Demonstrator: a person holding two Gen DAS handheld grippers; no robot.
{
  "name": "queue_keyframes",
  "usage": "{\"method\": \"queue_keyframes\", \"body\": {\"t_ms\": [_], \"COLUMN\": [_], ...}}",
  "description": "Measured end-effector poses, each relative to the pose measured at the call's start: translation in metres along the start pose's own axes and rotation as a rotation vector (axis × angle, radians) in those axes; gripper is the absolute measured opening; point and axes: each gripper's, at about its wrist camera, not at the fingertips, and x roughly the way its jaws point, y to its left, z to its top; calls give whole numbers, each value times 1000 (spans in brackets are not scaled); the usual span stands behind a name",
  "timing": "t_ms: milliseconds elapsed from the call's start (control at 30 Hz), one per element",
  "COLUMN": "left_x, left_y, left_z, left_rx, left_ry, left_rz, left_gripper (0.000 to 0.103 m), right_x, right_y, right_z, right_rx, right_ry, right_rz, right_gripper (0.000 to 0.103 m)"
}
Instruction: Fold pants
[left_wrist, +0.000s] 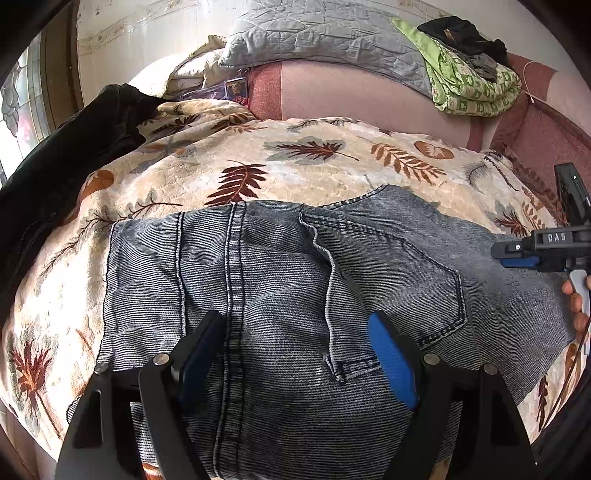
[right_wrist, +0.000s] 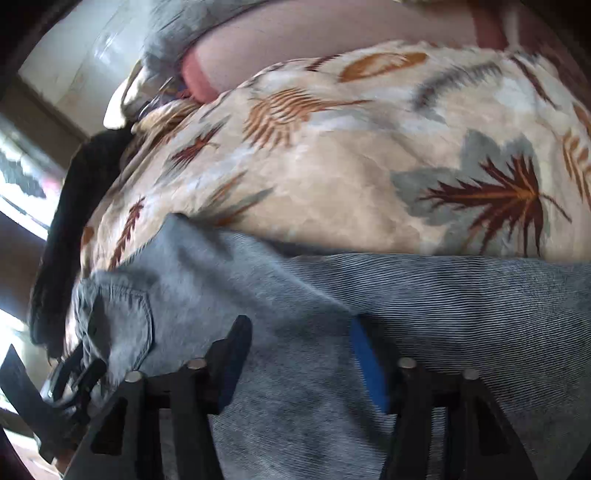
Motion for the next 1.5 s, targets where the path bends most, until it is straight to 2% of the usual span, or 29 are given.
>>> {"method": "queue_keyframes", "body": {"t_ms": [33, 100, 133, 200, 233, 267, 300, 333, 367, 433, 467, 500, 533, 600, 633, 667, 700, 767, 833, 900, 967, 1033, 1100, 1167, 1233, 1300, 1367, 1400, 1500], "left_x": [-3, -12, -18, -25, -27, -27, -23, -15, -7, -6, -9, -13, -17, -18, -11, -1, 2, -8, -22, -24, -1, -2, -11, -26, -31, -18, 1, -1, -13], "left_y": [0, 1, 0, -2, -3, -4, -7, -11, -15, -25, -28, -29, -28, -25, -25, -26, -29, -32, -30, -29, -29, -31, -33, -33, -33, -31, -30, -32, -33], "left_z": [0, -1, -2, -2, -2, -4, -6, -10, -14, -17, -15, -13, -12, -11, -12, -15, -16, -14, -11, -13, -22, -24, -18, -13, -11, -13, -23, -25, -21], "left_rx": [-2, -11, -4, 2, -9, -21, -21, -10, 7, 70, 79, 68, 46, 7, 6, 26, 53, 52, 21, 19, 50, 59, 51, 33, 33, 25, 41, 54, 50], "left_ry": [-10, -43, -65, -63, -59, -49, -19, 27, 64, 62, 61, 57, 47, 51, 86, 128, 132, 113, 73, 67, 159, 125, 111, 36, 2, 48, 115, 84, 29], "left_rz": [2, 14, 19, -13, -37, -57, -72, -75, -49, 4, 18, 8, -18, -44, -33, -9, 17, 23, -20, -10, 23, 36, 24, -5, -10, -9, 13, 21, 2], "left_gripper": [81, 81, 81, 81, 81, 81, 81, 81, 81, 81, 81, 81, 81, 81, 82, 83, 84, 84, 84, 84, 85, 86, 86, 86, 86, 86, 86, 87, 87], "right_x": [-10, -40, -54, -68, -66, -58, -51, -53, -64, -93, -105, -112, -112, -94, -87, -92, -101, -123, -147, -158, -153, -135, -152, -178, -192, -185, -153, -145, -173], "right_y": [-10, -14, -17, -35, -49, -67, -88, -104, -110, -105, -103, -103, -105, -119, -130, -136, -137, -135, -132, -132, -142, -160, -159, -150, -143, -145, -163, -173, -167], "right_z": [3, 5, 4, 0, 1, 4, 8, 10, 11, 8, 4, -1, -6, -13, -15, -17, -18, -20, -30, -44, -57, -64, -63, -64, -68, -74, -79, -80, -79], "right_rx": [66, 62, 56, 92, 107, 126, 156, 213, 264, 247, 231, 224, 214, 200, 208, 220, 247, 273, 263, 259, 287, 324, 326, 295, 269, 262, 320, 367, 369], "right_ry": [-13, -96, -125, -137, -129, -100, -74, -84, -110, -195, -237, -253, -239, -168, -148, -184, -203, -255, -317, -329, -296, -229, -272, -351, -384, -339, -217, -188, -309], "right_rz": [48, 36, 45, 46, 14, -45, -64, 8, 56, 22, 31, 55, 51, -60, -52, -10, 17, 25, 54, 74, 30, -6, 26, 21, 29, 29, -48, -31, 34], "right_gripper": [47, 50, 60, 72, 73, 73, 67, 65, 65, 66, 67, 74, 79, 79, 78, 77, 77, 77, 78, 78, 81, 81, 81, 81, 82, 85, 87, 86, 86]}}
